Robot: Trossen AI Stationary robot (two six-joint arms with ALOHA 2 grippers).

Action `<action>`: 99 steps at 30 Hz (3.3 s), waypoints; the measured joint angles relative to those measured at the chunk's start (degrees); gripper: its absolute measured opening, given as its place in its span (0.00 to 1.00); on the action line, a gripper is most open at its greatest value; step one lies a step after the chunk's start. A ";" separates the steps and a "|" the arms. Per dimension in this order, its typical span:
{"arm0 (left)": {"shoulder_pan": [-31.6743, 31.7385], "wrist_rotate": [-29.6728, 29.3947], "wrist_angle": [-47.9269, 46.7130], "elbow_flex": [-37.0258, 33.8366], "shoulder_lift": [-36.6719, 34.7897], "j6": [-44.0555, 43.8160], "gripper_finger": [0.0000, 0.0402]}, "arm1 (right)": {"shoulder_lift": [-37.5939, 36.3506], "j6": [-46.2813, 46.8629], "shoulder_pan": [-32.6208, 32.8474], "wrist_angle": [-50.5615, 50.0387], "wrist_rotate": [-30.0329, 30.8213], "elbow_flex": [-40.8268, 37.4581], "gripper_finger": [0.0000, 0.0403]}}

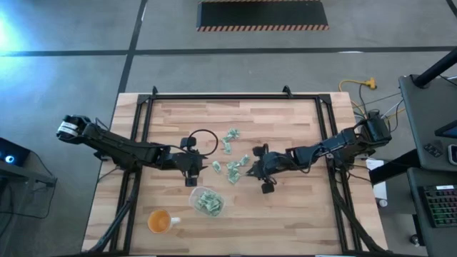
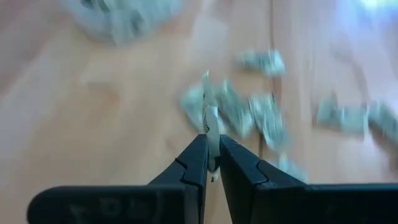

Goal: Pick and place Stevia / Truvia into bins
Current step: Put the stevia packet into the transparent container

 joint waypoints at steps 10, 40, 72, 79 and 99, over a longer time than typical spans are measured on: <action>0.01 -0.06 -0.06 0.00 0.00 0.05 0.33 | 3.88 -6.26 5.93 13.38 -0.05 4.61 0.08; 0.02 -13.32 -7.08 -0.09 -0.07 -0.60 0.33 | 29.13 -8.96 8.83 -6.10 0.74 40.18 0.08; 0.02 -13.40 -7.28 -0.11 -0.04 -0.58 0.33 | 32.50 -8.16 6.99 -5.73 -12.94 41.73 0.39; 0.09 -13.47 -5.67 -0.39 -0.04 -0.64 0.33 | 28.05 -7.61 7.00 -10.95 -11.79 42.12 0.37; 4.88 -1.45 13.93 1.19 15.45 12.97 0.33 | -9.89 19.41 16.81 -51.84 16.03 18.87 0.27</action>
